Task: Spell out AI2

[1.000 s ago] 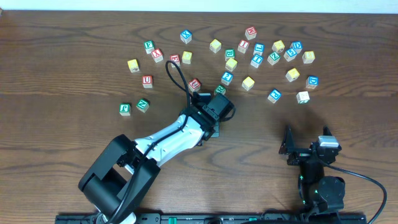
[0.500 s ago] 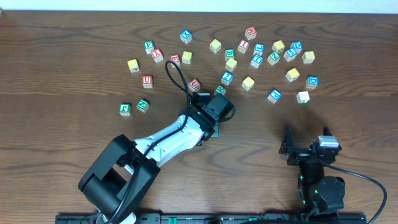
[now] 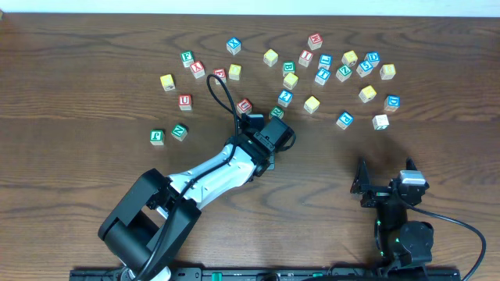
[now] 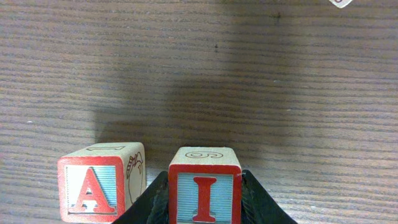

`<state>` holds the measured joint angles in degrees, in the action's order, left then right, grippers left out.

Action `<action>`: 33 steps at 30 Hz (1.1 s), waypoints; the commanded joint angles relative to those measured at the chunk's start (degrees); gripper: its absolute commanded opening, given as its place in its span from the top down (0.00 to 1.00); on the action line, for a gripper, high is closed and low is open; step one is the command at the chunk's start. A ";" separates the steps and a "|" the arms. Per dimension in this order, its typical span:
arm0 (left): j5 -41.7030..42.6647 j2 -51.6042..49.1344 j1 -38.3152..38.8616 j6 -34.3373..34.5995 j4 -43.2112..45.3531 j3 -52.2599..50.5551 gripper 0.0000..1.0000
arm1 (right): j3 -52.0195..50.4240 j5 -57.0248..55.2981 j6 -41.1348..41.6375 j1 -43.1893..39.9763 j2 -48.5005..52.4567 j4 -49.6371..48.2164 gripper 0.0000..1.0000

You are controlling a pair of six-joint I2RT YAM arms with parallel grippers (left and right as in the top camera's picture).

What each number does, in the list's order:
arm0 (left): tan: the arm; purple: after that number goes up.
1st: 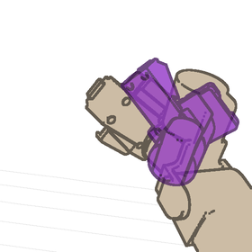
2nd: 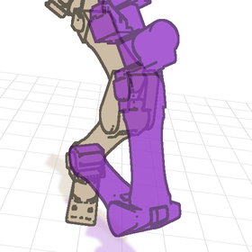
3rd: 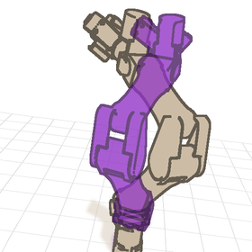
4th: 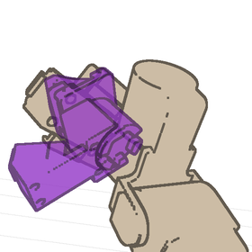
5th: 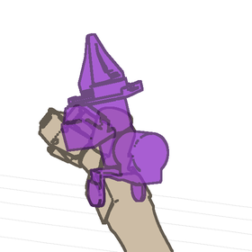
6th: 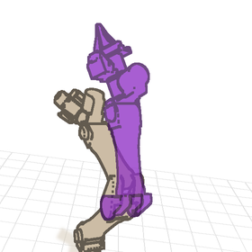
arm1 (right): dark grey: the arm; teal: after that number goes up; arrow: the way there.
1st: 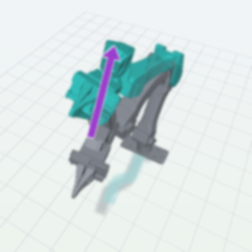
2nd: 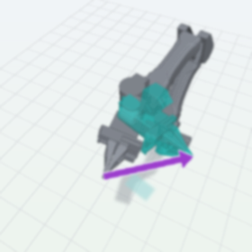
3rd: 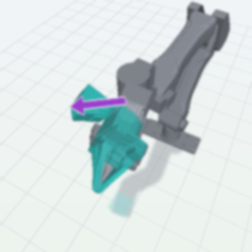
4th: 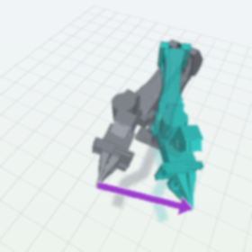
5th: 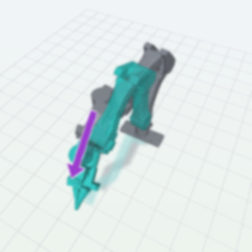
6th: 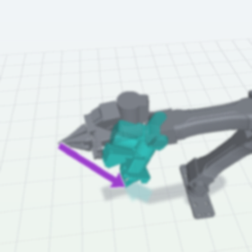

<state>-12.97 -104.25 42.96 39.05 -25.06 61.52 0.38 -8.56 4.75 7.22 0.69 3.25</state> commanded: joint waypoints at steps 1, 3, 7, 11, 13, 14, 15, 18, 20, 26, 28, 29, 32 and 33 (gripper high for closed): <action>-1.70 0.98 -0.04 0.50 0.04 -0.55 0.92 | -0.07 -0.04 -0.11 -0.59 -0.31 0.26 0.01; -1.70 0.98 -0.04 0.50 -0.11 -0.55 0.92 | -0.07 -0.04 -0.11 -0.59 -0.31 0.26 0.01; -1.70 0.98 -0.04 0.52 -0.17 -0.55 0.92 | -0.07 -0.04 -0.11 -0.59 -0.31 0.26 0.01; -1.68 0.98 -0.22 0.74 -0.57 -0.55 0.92 | -0.07 -0.04 -0.11 -0.59 -0.31 0.26 0.01; -1.70 0.98 -0.50 1.73 -1.22 -0.55 0.92 | -0.07 -0.04 -0.11 -0.59 -0.31 0.26 0.01; -1.70 0.98 -0.70 2.01 -1.49 -0.55 0.92 | -0.07 -0.04 -0.11 -0.59 -0.31 0.26 0.01; -1.68 0.98 -0.81 2.19 -1.64 -0.55 0.92 | -0.07 -0.04 -0.11 -0.59 -0.31 0.26 0.01; -1.68 0.98 -0.96 2.21 -1.79 -0.55 0.92 | -0.07 -0.04 -0.11 -0.59 -0.31 0.26 0.01; -1.68 0.98 -0.96 2.23 -1.79 -0.55 0.92 | -0.07 -0.04 -0.11 -0.59 -0.31 0.26 0.01; -1.66 0.98 -0.96 2.21 -1.77 -0.55 0.92 | -0.07 -0.04 -0.11 -0.59 -0.31 0.26 0.01; -1.66 0.98 -0.96 2.21 -1.77 -0.55 0.92 | -0.07 -0.04 -0.11 -0.59 -0.31 0.26 0.01; -1.66 0.98 -0.96 2.19 -1.77 -0.55 0.93 | -0.07 -0.04 -0.11 -0.59 -0.31 0.26 0.01; -1.66 0.98 -0.96 2.19 -1.77 -0.55 0.92 | -0.07 -0.04 -0.11 -0.59 -0.31 0.26 0.01; -1.66 0.98 -0.96 2.19 -1.77 -0.55 0.92 | -0.07 -0.04 -0.11 -0.59 -0.31 0.26 0.01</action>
<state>-13.50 -104.25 42.37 40.53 -26.59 61.52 0.38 -8.56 4.75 7.22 0.69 3.25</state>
